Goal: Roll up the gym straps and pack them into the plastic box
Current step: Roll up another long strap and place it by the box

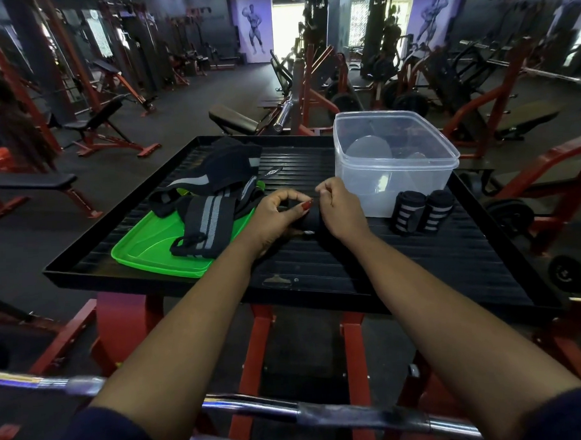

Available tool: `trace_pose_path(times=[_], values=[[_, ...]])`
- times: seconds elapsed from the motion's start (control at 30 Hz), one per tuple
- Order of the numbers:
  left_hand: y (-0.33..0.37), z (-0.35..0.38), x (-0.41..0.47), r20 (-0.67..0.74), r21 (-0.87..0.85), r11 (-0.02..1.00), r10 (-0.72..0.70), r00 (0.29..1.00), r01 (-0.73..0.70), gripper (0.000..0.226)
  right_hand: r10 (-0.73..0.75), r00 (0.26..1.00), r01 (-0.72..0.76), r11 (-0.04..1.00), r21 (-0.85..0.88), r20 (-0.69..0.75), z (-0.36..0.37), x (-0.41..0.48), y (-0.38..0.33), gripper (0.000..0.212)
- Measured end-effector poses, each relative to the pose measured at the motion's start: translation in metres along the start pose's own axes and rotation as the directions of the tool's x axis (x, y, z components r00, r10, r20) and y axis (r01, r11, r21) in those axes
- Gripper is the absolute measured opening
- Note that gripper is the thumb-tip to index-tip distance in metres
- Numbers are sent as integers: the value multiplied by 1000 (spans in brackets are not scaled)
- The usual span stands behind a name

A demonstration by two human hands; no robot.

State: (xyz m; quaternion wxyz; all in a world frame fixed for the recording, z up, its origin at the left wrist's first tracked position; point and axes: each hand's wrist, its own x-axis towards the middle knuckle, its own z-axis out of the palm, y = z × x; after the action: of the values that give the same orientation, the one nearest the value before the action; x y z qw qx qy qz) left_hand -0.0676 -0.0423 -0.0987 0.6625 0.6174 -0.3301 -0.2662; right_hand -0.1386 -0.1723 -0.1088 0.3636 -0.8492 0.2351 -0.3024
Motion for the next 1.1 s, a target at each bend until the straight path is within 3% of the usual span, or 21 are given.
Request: trace_pose_path(times=[0.17,0.47,0.63,0.8,0.97,1.1], values=[[1,-1,2,15,-73,994,-83,996,83,13,-91,995,91,996,-5,-42,-3,-5,-1,23],[-3,0,1,241,176,984,-75,968,32,46,-211,958,203,977,-59,-194,-27,-12,-17,13],[2,12,3,292,187,982,-64,954,9,42,-229,944,222,974,-56,-239,-38,-19,-14,6],[5,33,7,192,78,993,-100,976,86,35,-122,915,168,982,88,-384,-58,-31,-12,10],[2,74,15,62,-21,999,-33,998,34,37,25,927,-57,996,-74,-374,-78,-49,-1,26],[-12,107,25,-64,-22,1000,-23,998,21,42,96,918,-126,991,-53,-384,-81,-60,9,27]])
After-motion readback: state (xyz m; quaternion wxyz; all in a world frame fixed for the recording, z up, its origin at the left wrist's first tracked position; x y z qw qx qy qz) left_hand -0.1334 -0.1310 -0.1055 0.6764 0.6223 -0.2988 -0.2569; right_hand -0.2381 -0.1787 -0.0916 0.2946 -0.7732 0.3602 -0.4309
